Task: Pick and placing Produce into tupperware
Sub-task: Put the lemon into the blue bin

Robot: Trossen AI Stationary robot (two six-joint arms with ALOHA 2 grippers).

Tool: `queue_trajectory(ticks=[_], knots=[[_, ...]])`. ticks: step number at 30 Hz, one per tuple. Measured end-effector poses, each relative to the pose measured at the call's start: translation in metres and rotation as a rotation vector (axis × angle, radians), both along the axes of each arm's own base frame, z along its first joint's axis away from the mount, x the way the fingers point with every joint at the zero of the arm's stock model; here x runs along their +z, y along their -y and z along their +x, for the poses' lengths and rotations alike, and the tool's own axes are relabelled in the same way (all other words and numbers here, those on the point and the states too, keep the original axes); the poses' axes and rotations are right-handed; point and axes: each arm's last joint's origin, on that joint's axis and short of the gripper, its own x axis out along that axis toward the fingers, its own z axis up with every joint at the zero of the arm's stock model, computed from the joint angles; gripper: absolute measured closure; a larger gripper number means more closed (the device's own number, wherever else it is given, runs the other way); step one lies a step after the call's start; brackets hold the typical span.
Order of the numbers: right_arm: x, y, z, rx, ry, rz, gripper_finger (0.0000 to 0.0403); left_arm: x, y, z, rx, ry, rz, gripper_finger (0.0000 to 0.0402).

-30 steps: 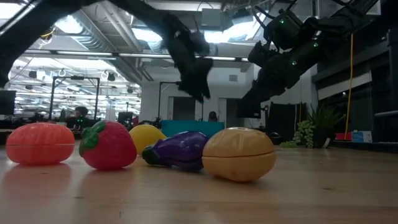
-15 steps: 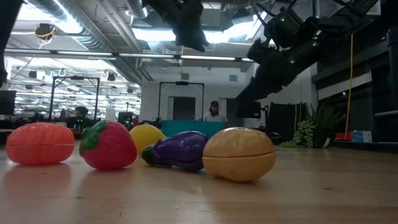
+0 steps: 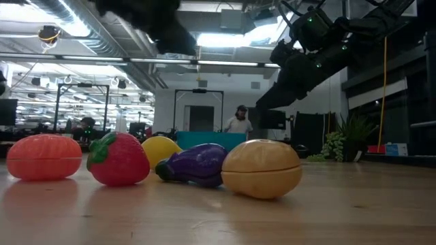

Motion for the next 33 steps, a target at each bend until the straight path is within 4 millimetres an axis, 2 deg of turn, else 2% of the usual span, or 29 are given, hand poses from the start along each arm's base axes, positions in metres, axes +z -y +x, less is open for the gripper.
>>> queue_trajectory(ticks=[6,13,22,33], knots=[[0.001,0.000,0.000,-0.015,0.007,0.024,0.0185,-0.019,0.032,-0.034,-0.056,0.050,0.003,0.0169],[0.001,-0.002,0.001,0.033,0.023,0.073,0.0185,-0.050,0.056,-0.055,-0.150,0.080,0.006,0.0169],[0.003,-0.002,0.002,0.052,0.047,0.080,0.0185,-0.093,0.067,-0.065,-0.158,-0.025,-0.095,0.0169],[0.003,-0.002,0.002,0.053,0.047,0.078,0.0185,-0.101,0.071,-0.067,-0.161,-0.046,-0.137,0.0169]])
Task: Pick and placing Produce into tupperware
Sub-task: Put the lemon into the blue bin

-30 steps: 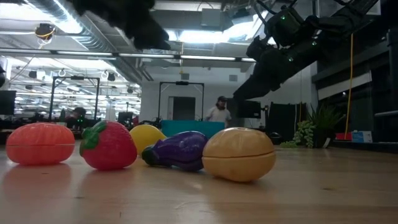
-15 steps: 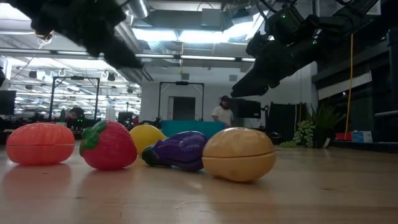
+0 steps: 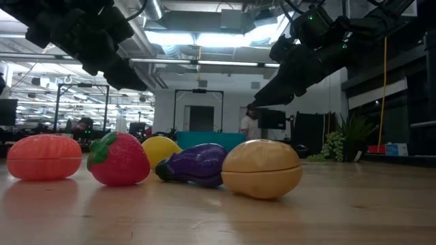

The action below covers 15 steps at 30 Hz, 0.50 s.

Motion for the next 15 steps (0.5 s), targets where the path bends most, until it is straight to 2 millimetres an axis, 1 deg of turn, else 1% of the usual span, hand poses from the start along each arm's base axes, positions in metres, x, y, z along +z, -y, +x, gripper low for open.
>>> queue_trajectory(ticks=[11,15], knots=[[-0.0001,0.0000,0.0000,-0.001,-0.001,0.002,0.0185,0.0006,-0.0001,0.0004,0.002,0.008,0.002,0.0169],[-0.0001,0.0000,0.0000,-0.004,-0.001,0.007,0.0185,0.0005,-0.0036,0.0002,0.128,0.002,0.040,0.0169]])
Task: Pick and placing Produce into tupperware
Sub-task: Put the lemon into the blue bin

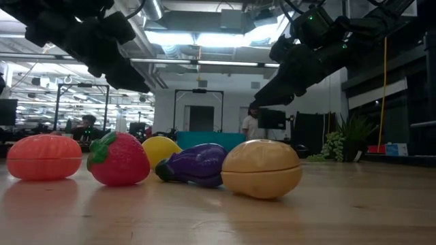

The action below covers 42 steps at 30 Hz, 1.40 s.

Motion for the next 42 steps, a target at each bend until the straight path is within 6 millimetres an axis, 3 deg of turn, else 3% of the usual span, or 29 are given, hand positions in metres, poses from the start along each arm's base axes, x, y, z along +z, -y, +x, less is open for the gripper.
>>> queue_trajectory(ticks=[7,24,42], knots=[[0.000,0.000,0.000,-0.021,-0.001,0.039,0.0185,0.000,0.002,0.000,-0.007,-0.006,0.107,0.0164],[-0.001,0.000,0.000,-0.021,-0.007,0.040,0.0185,0.004,0.005,0.002,-0.018,0.035,0.105,0.0164],[-0.001,0.000,0.000,-0.022,-0.006,0.040,0.0185,0.008,0.015,0.004,-0.044,0.074,0.061,0.0046]])
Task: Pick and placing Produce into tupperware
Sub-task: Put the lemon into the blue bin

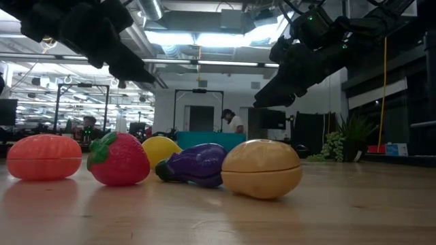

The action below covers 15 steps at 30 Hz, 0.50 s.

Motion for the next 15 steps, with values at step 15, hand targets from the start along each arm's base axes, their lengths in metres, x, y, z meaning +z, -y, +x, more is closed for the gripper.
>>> queue_trajectory(ticks=[15], knots=[[0.000,0.000,0.000,0.001,-0.003,0.001,0.0185,0.008,0.019,0.064,-0.009,-0.226,-0.002,0.0048]])
